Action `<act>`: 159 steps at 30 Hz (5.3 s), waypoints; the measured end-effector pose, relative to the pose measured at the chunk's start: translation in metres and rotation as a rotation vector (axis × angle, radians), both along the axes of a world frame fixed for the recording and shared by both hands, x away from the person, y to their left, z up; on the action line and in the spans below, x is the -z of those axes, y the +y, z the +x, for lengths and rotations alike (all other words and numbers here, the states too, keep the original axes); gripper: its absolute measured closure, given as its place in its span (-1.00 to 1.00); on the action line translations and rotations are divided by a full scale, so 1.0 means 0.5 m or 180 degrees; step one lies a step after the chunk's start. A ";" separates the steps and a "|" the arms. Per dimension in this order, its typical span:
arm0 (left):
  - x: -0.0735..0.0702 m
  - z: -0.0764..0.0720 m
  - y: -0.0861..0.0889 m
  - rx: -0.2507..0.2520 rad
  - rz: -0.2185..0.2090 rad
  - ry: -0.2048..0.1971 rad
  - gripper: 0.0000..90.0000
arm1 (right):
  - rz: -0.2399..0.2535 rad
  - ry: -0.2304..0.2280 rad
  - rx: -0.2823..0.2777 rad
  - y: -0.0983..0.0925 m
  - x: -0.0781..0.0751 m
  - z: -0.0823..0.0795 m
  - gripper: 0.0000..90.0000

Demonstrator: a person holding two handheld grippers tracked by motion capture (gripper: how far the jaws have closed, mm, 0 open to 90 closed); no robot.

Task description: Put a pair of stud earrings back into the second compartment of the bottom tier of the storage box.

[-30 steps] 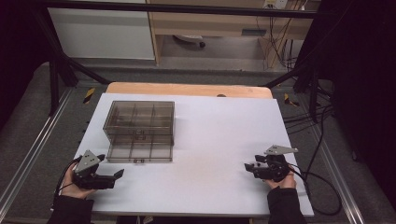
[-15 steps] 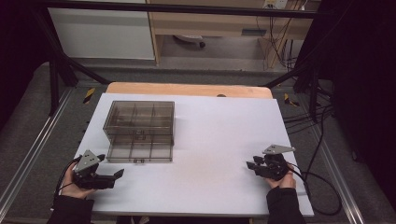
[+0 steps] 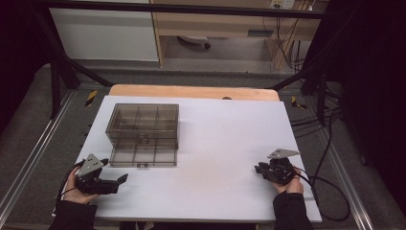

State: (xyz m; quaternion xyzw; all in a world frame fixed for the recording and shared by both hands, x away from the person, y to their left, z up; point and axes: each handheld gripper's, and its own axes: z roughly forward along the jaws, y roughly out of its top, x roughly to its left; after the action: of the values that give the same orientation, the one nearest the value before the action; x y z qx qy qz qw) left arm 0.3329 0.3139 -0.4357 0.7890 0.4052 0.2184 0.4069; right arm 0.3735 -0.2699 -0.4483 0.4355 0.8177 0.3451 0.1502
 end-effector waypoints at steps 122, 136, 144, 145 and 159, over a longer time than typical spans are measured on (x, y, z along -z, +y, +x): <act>0.005 0.003 -0.007 0.0058 0.0028 0.0057 -0.89 | 0.0362 -0.0266 -0.0971 0.305 -0.104 0.037 0.78; 0.005 0.002 -0.007 0.0063 0.0025 0.0054 -0.89 | 0.0414 -0.0273 -0.1106 0.367 -0.109 0.045 0.78; 0.005 0.002 -0.007 0.0064 0.0028 0.0055 -0.89 | 0.0462 -0.0287 -0.1162 0.394 -0.110 0.048 0.78; 0.005 0.002 -0.007 0.0064 0.0029 0.0056 -0.89 | 0.0458 -0.0285 -0.1167 0.397 -0.111 0.048 0.78; 0.005 0.003 -0.007 0.0067 0.0022 0.0059 -0.89 | 0.0525 -0.0274 -0.1234 0.437 -0.109 0.058 0.78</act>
State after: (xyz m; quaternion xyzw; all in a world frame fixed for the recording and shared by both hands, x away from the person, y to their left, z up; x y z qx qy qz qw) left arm 0.3342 0.3104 -0.4381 0.7967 0.3998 0.2082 0.4027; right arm 0.4024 -0.0514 -0.3939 0.2657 0.8480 0.4516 0.0797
